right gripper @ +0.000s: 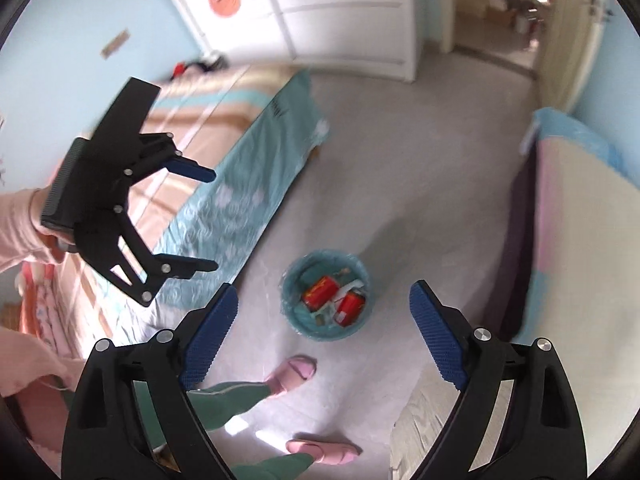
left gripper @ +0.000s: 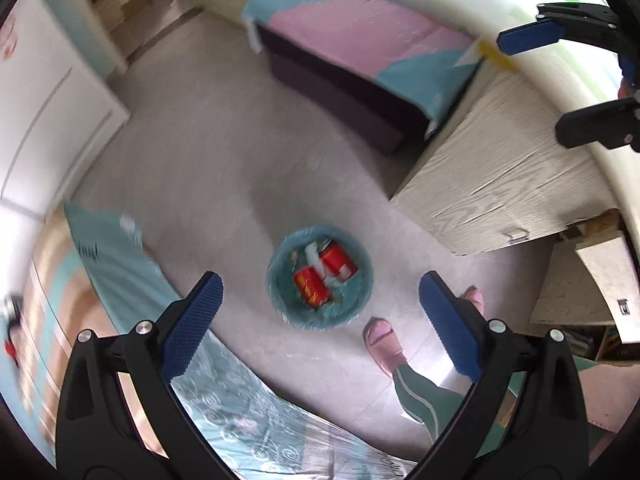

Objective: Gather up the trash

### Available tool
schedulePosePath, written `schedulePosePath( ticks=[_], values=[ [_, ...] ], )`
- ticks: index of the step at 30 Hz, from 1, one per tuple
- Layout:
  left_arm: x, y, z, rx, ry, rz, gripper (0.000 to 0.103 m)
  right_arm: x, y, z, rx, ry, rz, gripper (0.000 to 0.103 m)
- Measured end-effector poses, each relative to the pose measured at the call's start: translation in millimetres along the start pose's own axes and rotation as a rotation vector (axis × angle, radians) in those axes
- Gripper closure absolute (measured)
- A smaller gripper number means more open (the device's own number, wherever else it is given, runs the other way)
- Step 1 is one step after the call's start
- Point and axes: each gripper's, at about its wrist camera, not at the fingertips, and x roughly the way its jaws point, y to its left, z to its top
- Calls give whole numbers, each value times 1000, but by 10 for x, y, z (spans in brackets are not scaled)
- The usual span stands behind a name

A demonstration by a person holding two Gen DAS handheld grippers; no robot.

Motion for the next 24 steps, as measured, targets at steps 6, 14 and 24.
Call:
schedulePosePath(
  ticks=[6, 14, 24],
  values=[
    [-536, -772, 636, 166, -117, -28, 7, -1084, -365, -664, 199, -113, -163, 11],
    [-1005, -2315, 1318, 418, -258, -136, 7, -2187, -650, -2013, 467, -188, -365, 11],
    [-1065, -4152, 1822, 546, -340, -282, 7, -3083, -679, -3640, 832, -241, -618, 10]
  ],
)
